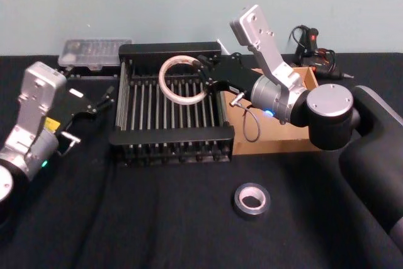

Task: Pick up the white tape and place it into the black box , Pick up the silver tape and place it into the brown box.

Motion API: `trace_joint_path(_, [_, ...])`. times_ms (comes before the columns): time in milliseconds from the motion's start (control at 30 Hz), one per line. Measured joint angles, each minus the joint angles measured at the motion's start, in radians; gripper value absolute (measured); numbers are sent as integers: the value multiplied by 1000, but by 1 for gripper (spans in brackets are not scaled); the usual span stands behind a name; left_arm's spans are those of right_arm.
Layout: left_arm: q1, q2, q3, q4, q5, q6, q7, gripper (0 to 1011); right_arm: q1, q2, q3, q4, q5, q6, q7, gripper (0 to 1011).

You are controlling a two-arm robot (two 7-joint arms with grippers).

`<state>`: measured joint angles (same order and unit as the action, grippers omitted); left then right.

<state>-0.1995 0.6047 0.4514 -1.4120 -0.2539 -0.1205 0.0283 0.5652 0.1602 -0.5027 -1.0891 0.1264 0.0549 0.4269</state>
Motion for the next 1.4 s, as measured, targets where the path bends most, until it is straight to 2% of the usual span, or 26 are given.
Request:
trace_joint_path(533, [0,0,0,0,0,0,0,1001,-1,1,0,-2,1,0,0,94])
trace_joint_path(633, [0,0,0,0,0,0,0,1001,-1,1,0,-2,2,0,0,124])
trace_joint_path(733, [0,0,0,0,0,0,0,1001,-1,1,0,-2,2,0,0,228])
trace_joint_path(833, [0,0,0,0,0,0,0,1001,-1,1,0,-2,2,0,0,286])
trace_joint_path(933, [0,0,0,0,0,0,0,1001,-1,1,0,-2,2,0,0,427])
trace_joint_path(1167, [0,0,0,0,0,0,0,1001,-1,1,0,-2,2,0,0,602])
trace_joint_path(1200, [0,0,0,0,0,0,0,1001,-2,1,0,-2,2,0,0,670])
trace_joint_path(1233, [0,0,0,0,0,0,0,1001,-1,1,0,-2,2,0,0,670])
trace_joint_path(1300, [0,0,0,0,0,0,0,1001,-1,1,0,-2,2,0,0,765])
trace_joint_path(1400, [0,0,0,0,0,0,0,1001,-1,1,0,-2,2,0,0,823])
